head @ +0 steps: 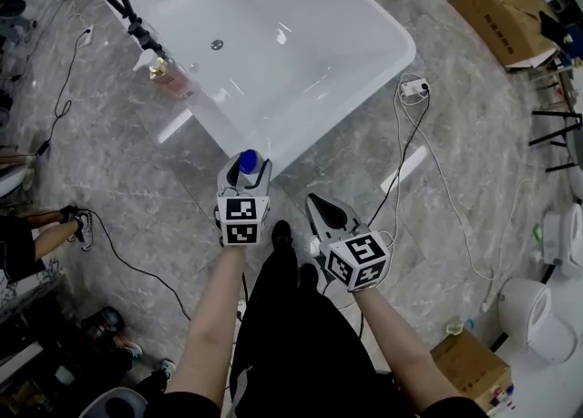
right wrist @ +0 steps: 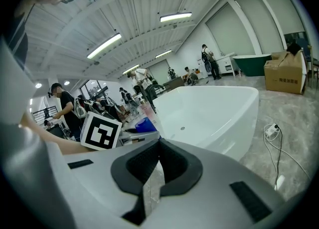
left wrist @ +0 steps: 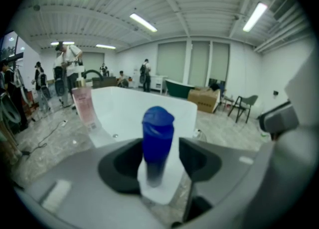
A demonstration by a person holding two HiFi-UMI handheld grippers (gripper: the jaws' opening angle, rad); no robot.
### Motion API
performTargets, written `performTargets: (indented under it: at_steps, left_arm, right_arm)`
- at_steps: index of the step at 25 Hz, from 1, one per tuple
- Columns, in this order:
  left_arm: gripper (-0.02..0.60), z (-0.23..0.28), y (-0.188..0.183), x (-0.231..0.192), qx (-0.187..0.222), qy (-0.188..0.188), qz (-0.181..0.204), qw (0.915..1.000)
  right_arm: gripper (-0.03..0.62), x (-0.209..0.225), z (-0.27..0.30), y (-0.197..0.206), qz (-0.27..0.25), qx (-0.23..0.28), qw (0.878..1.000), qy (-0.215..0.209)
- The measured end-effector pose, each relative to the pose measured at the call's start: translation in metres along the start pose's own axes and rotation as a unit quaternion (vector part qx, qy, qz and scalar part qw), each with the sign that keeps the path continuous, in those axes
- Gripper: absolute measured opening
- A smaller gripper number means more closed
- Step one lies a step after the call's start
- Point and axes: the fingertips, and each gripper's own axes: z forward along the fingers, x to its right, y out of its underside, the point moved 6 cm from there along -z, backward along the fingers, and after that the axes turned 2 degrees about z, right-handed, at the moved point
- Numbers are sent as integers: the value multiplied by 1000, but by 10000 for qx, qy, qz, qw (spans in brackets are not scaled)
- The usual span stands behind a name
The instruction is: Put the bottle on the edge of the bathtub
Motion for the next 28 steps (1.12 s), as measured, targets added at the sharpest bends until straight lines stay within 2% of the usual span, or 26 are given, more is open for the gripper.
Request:
performTargets:
  at_steps: [7,11,16,28]
  left_arm:
    - [233,-23,3,7,-13,-271,7,9996]
    - [233,-38,9,8,17,-475,-143,9988]
    - [229,-64,11,15,97,-524,-236,9983]
    - [115,-137,11,42,402,-730,-322,9960]
  right_arm:
    - [2,-5,-17,1,-55,91,9999,-33]
    - [2,-9,-30,5,-102,140,9998,-73]
    - [2,-19,-45,8,-180,227,9995,-135]
    - [2,-35,-87,12,-472,489,9975,-215]
